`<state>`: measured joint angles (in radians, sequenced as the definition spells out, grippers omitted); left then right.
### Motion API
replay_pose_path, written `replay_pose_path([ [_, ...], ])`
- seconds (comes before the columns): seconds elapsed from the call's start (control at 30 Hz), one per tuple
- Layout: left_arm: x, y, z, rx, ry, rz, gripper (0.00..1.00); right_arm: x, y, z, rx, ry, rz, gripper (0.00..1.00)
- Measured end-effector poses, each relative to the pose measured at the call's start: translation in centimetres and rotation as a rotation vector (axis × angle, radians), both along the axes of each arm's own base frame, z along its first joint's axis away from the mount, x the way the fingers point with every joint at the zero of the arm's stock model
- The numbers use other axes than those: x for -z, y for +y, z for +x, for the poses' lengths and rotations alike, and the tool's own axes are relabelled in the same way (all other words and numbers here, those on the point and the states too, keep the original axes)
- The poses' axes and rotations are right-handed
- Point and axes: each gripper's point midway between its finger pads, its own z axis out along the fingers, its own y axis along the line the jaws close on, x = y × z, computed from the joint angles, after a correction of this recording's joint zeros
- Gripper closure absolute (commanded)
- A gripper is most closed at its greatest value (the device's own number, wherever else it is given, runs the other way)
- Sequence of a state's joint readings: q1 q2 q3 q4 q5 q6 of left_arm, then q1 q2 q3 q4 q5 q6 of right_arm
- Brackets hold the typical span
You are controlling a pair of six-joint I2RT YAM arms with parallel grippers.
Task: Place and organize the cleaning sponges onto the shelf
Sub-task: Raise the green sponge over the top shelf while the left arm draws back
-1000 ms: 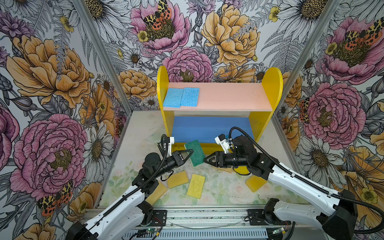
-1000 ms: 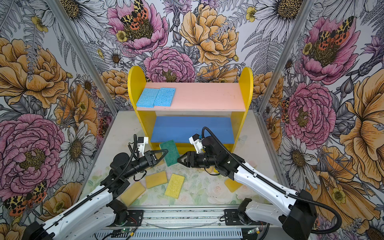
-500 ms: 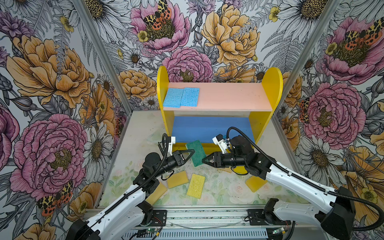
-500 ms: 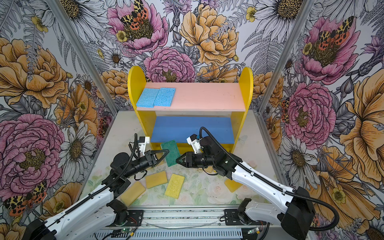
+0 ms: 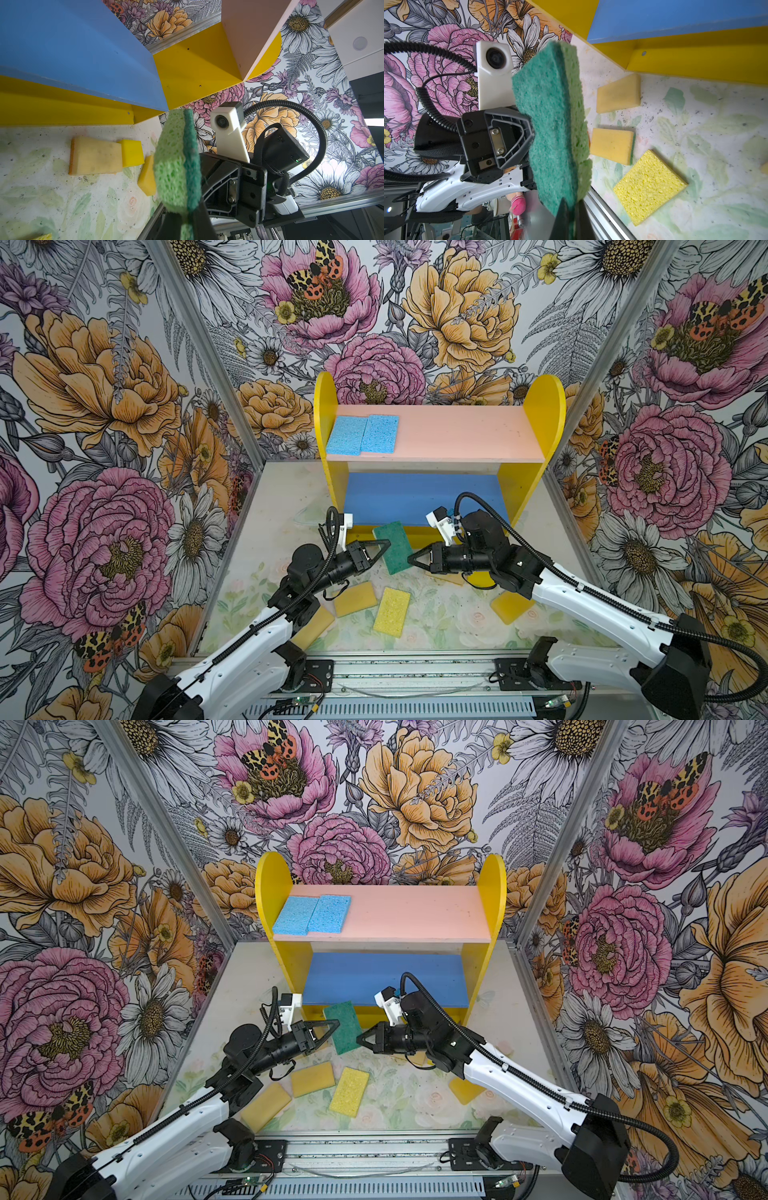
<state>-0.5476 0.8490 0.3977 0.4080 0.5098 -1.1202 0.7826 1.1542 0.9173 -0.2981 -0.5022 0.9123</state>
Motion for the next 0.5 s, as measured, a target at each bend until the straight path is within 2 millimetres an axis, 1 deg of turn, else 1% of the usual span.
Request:
replay_pose_path([
  [0.03,0.0,0.0,0.0,0.000,0.000,0.000,0.82,0.0,0.0,0.0,0.000,0.000,0.000,1.00],
  [0.2,0.0,0.0,-0.1,0.005,0.002,0.001,0.31,0.0,0.0,0.0,0.001,-0.001,0.000,1.00],
  [0.23,0.1,0.0,-0.1,0.007,0.007,0.003,0.24,0.0,0.0,0.1,0.004,-0.002,-0.001,1.00],
  [0.33,0.3,0.7,0.1,0.003,0.017,0.018,0.09,-0.3,-0.2,0.1,0.012,-0.009,0.002,1.00],
  [0.4,-0.3,1.8,0.7,-0.024,0.006,0.025,0.02,-0.6,-0.3,0.1,0.019,-0.016,0.008,1.00],
  [0.5,-2.6,4.3,1.6,-0.091,-0.040,0.024,0.01,-1.1,-0.2,-0.2,0.019,-0.027,0.015,1.00],
])
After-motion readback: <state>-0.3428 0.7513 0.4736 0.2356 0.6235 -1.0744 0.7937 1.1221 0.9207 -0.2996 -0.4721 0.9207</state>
